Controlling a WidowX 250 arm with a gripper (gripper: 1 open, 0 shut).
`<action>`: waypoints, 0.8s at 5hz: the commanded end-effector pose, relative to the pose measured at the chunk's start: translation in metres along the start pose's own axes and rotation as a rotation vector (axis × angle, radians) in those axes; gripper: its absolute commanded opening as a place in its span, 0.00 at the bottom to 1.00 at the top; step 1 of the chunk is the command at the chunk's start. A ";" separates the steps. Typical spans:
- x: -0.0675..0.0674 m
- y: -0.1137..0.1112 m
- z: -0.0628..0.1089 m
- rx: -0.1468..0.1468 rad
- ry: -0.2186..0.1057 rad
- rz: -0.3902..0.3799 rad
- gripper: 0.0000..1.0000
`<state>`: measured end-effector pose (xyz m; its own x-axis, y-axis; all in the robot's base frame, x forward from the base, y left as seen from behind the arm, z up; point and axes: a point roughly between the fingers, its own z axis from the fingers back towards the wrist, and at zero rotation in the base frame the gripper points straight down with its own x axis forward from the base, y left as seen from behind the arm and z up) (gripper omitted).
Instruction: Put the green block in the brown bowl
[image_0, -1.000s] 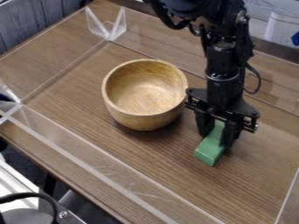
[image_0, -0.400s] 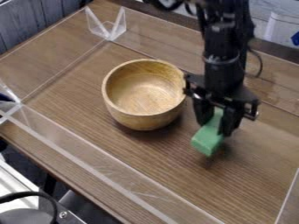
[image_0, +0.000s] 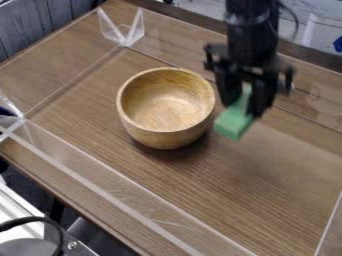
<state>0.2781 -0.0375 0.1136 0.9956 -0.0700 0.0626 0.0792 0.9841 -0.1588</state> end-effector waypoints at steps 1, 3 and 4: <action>0.015 0.026 0.035 0.015 -0.096 0.017 0.00; 0.017 0.072 0.056 0.024 -0.111 0.079 0.00; 0.011 0.088 0.051 0.044 -0.101 0.096 0.00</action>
<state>0.2898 0.0551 0.1393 0.9933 0.0470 0.1057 -0.0321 0.9899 -0.1378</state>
